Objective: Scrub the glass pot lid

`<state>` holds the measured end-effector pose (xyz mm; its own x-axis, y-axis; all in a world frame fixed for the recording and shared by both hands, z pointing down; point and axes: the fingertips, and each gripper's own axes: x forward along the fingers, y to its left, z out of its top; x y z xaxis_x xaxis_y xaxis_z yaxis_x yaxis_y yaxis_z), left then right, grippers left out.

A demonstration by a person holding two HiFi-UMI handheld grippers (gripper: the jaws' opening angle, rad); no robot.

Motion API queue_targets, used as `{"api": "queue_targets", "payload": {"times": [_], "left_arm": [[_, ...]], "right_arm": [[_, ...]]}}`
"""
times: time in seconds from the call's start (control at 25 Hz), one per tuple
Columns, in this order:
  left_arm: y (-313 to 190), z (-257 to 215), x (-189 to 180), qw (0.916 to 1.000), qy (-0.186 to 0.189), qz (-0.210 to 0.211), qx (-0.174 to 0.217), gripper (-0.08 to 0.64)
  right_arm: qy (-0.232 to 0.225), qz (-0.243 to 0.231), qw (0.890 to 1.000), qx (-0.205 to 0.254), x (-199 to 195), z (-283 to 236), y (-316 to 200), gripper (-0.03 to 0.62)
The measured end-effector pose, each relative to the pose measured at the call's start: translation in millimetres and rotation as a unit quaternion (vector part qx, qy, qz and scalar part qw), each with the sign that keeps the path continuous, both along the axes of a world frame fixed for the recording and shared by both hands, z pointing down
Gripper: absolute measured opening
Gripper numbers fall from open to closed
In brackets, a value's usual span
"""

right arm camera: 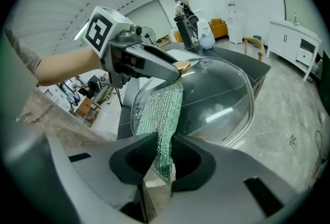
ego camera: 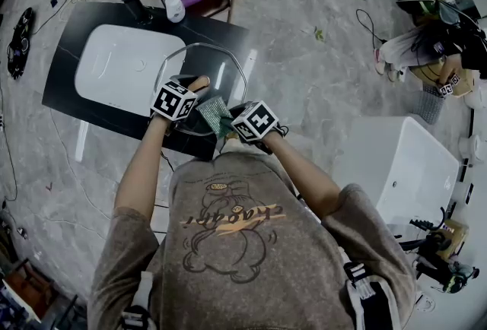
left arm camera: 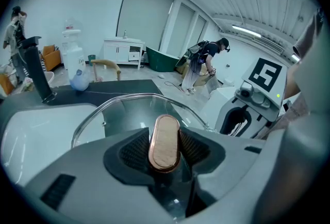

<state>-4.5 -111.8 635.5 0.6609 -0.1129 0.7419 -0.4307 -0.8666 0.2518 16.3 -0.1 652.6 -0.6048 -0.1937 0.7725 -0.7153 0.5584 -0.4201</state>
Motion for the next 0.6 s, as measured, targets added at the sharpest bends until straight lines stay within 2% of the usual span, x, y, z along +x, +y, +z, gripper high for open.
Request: {"api": "queue_targets", "payload": {"times": [0.36,0.6], "left_arm": [[0,0,1,1.0000,0.002,-0.006,-0.003,0.187],[0,1,-1,0.9999,0.002,-0.008,-0.006,0.187]], "right_arm": [[0.013,-0.059,0.998,0.000,-32,-1,6,0.097],[0.015,-0.081,0.997,-0.006,-51,-2,4,0.097]]}}
